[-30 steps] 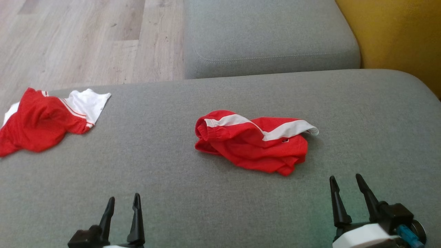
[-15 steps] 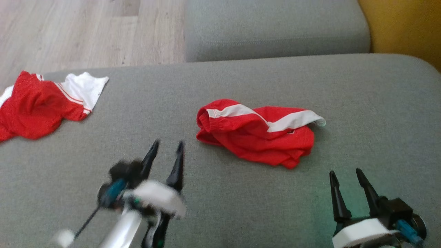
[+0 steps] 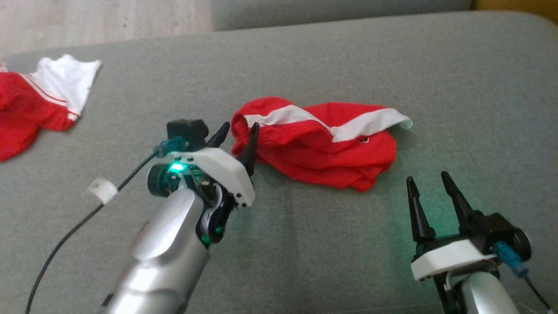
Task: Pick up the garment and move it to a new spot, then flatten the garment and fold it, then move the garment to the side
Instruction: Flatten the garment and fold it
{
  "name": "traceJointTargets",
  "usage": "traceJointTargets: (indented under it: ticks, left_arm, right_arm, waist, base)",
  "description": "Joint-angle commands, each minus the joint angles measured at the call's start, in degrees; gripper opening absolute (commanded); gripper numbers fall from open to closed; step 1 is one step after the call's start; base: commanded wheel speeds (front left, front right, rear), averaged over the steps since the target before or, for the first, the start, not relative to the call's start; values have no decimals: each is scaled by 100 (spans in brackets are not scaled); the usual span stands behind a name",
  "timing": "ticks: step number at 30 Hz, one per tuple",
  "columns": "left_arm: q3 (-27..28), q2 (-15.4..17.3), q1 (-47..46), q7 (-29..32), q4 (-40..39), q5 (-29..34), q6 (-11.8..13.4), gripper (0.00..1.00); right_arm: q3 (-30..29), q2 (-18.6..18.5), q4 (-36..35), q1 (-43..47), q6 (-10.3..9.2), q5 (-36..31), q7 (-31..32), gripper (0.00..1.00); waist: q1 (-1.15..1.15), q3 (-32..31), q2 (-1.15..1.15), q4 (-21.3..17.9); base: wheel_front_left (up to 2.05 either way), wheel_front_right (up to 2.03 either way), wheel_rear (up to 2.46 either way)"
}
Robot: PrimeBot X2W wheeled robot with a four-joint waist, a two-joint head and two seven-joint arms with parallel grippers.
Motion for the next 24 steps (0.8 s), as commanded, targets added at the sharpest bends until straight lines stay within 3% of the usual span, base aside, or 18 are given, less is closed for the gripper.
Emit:
traceJointTargets:
  ticks: [1,13,18,19,23,24]
  left_arm:
    - [106,28,-330,4,-94,-15,-38,100]
    - [-6,-17,-806,-193,574,-507,-169,100]
    - [-160,-19,-893,-146,716,-726,-139,76]
    - [-188,-19,-919,-139,748,-774,-127,61]
    - [-240,-19,-1009,-329,833,-916,-69,18]
    - [-253,-19,-1009,-386,847,-942,-62,12]
  right_arm:
    - [156,-34,-168,-206,43,-25,-61,100]
    - [178,-34,-113,-330,43,84,-61,100]
    - [251,-34,-97,-374,43,126,-61,100]
    - [258,-34,-98,-385,43,134,-61,100]
    - [239,-34,-124,-401,43,144,-61,100]
    - [213,-34,-132,-393,43,141,-61,100]
  waist:
    - [-2,130,0,-111]
    - [-2,226,0,-304]
    - [-2,213,0,-430]
    - [-2,215,0,-454]
    - [-2,213,0,-520]
    - [-2,205,0,-524]
  base:
    - [0,0,0]
    - [0,0,0]
    - [0,0,0]
    - [0,0,0]
    - [0,0,0]
    - [0,0,0]
